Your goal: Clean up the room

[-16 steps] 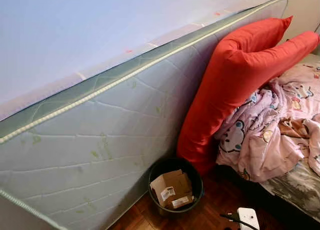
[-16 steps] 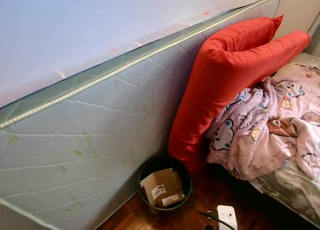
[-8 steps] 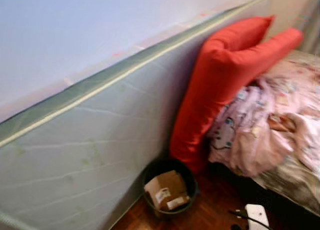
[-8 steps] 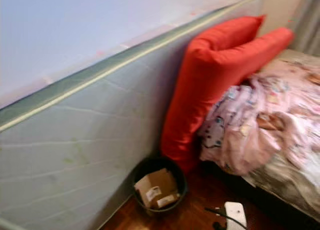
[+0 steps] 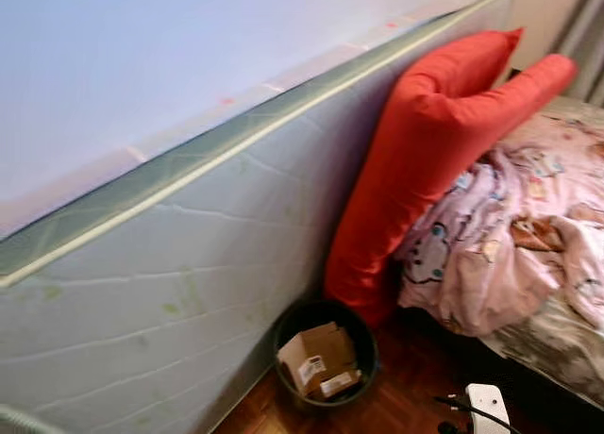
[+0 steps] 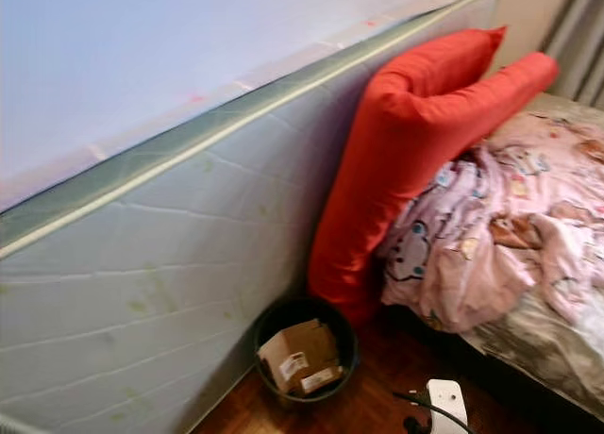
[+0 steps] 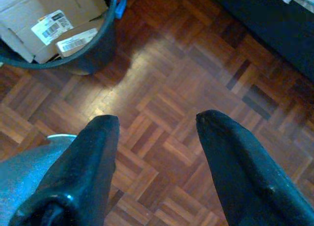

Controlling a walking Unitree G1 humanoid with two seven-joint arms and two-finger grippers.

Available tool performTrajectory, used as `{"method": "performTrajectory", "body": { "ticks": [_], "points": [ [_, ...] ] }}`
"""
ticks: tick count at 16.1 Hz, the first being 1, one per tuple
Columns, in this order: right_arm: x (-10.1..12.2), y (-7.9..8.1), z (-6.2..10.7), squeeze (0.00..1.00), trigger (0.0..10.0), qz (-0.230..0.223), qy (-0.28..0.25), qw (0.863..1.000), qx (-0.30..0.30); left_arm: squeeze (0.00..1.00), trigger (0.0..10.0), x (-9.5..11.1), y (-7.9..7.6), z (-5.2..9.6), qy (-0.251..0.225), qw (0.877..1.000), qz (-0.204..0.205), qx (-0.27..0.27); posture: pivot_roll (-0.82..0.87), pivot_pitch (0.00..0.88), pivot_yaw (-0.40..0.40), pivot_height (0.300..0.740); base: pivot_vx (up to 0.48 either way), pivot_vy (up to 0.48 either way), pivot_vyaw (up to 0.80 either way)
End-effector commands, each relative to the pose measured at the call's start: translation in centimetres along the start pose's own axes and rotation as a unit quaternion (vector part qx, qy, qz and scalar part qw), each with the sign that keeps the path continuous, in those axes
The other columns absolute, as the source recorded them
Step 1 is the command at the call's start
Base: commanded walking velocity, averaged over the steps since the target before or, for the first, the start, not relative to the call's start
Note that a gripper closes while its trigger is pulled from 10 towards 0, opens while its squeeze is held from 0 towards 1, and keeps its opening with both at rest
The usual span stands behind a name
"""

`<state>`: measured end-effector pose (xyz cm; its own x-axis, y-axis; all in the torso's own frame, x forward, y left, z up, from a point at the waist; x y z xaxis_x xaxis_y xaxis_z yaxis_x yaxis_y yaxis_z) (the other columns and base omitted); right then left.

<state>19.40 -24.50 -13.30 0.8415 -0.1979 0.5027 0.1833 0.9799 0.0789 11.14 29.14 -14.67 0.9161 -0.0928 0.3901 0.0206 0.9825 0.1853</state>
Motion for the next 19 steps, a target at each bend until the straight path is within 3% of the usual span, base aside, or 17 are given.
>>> {"method": "performTrajectory", "body": {
  "ticks": [1, 9, 10, 12, 19],
  "points": [
    [-0.13, -0.13, 0.04, 0.00, 10.0, 0.001, 0.004, 1.000, -0.001, 1.00, 10.0, -0.35, 0.09, 0.07, 0.006, 1.000, -0.012, 0.000, -0.06, 0.000, -0.032, 0.740, 0.000, 0.000, 0.00],
    [-0.50, -0.43, 0.14, 0.00, 10.0, 0.004, 0.007, 1.000, -0.004, 1.00, 10.0, -0.53, 0.05, 0.10, 0.008, 1.000, -0.012, -0.001, -0.06, 0.000, -0.033, 0.740, 0.000, 0.000, 0.00],
    [-0.47, -0.45, 0.14, 0.00, 10.0, 0.005, 0.007, 1.000, -0.003, 0.00, 10.0, -0.52, 0.00, 0.08, 0.009, 1.000, -0.014, -0.002, -0.06, 0.000, -0.034, 0.740, 0.000, 0.000, 0.00],
    [-0.22, -0.63, 0.15, 0.00, 10.0, 0.021, 0.004, 1.000, -0.009, 0.00, 10.0, -0.42, -0.04, 0.06, 0.010, 0.999, -0.032, -0.004, -0.07, 0.000, -0.037, 0.740, 0.000, -0.163, 0.00],
    [-0.06, -0.89, 0.16, 0.00, 10.0, 0.026, 0.002, 1.000, -0.018, 0.00, 10.0, -0.29, 0.03, 0.05, 0.007, 1.000, -0.028, -0.002, -0.07, 0.000, -0.035, 0.740, 0.000, -0.396, -0.10]
  ]
}}
Point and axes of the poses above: a point about 5 cm out from each wrist's last joint towards the gripper, its own z axis pointing back from the gripper into the wrist, its own x axis along the axis of the wrist's last joint, y = z × x, the point moved 6 cm from there along -z, pointing out of the wrist towards the gripper, and after that the axes turned 6 degrees about -z, right-handed, at the moved point
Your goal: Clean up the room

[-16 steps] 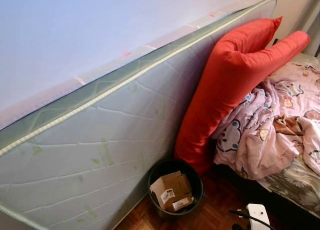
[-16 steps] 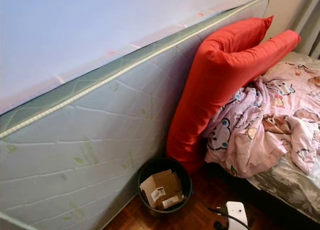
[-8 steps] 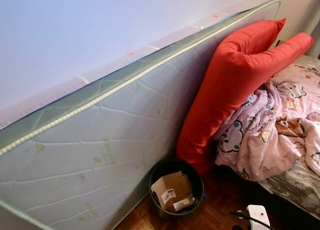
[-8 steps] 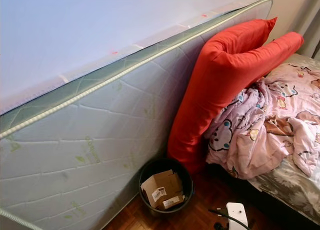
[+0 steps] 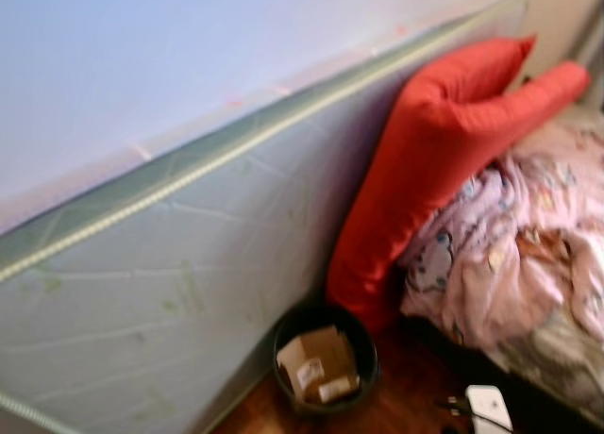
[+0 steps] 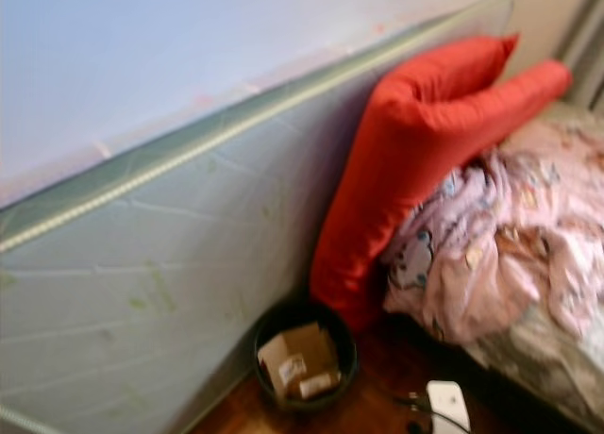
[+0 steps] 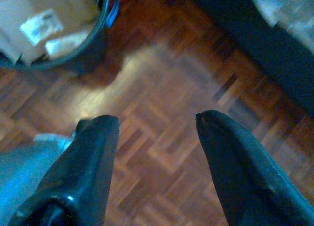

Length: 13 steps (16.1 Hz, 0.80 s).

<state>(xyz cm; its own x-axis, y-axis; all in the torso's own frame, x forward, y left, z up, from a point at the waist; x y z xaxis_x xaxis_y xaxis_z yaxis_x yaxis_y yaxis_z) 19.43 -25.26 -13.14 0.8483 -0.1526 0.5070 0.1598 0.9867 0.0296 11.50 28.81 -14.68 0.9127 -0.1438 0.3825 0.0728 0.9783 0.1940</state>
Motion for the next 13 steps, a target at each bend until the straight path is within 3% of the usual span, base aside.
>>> {"method": "performTrajectory", "body": {
  "ticks": [1, 8, 11, 13],
  "points": [
    [-0.39, -0.13, 0.05, 0.00, 10.0, -0.003, 0.005, 1.000, -0.003, 0.00, 10.0, -0.64, 0.31, 0.16, 0.008, 1.000, -0.004, 0.003, -0.07, 0.000, -0.033, 0.740, 0.000, -0.360, -0.70],
    [-0.40, -0.13, 0.03, 0.00, 10.0, -0.006, 0.005, 1.000, -0.005, 0.00, 10.0, -0.60, 0.33, 0.16, 0.008, 1.000, -0.007, 0.002, -0.07, 0.000, -0.031, 0.740, 0.000, -0.358, -0.06],
    [-0.40, -0.09, 0.03, 0.00, 10.0, -0.004, 0.006, 1.000, -0.003, 0.00, 10.0, -0.58, 0.30, 0.16, 0.007, 1.000, -0.006, 0.001, -0.07, 0.000, -0.032, 0.740, 0.000, -0.354, -0.70],
    [-0.28, -0.12, 0.04, 0.00, 10.0, -0.014, -0.001, 1.000, -0.004, 0.00, 10.0, -0.58, 0.29, 0.16, 0.007, 1.000, -0.005, 0.001, -0.07, 0.000, -0.032, 0.740, 0.000, -0.352, 0.00]
  ]
}}
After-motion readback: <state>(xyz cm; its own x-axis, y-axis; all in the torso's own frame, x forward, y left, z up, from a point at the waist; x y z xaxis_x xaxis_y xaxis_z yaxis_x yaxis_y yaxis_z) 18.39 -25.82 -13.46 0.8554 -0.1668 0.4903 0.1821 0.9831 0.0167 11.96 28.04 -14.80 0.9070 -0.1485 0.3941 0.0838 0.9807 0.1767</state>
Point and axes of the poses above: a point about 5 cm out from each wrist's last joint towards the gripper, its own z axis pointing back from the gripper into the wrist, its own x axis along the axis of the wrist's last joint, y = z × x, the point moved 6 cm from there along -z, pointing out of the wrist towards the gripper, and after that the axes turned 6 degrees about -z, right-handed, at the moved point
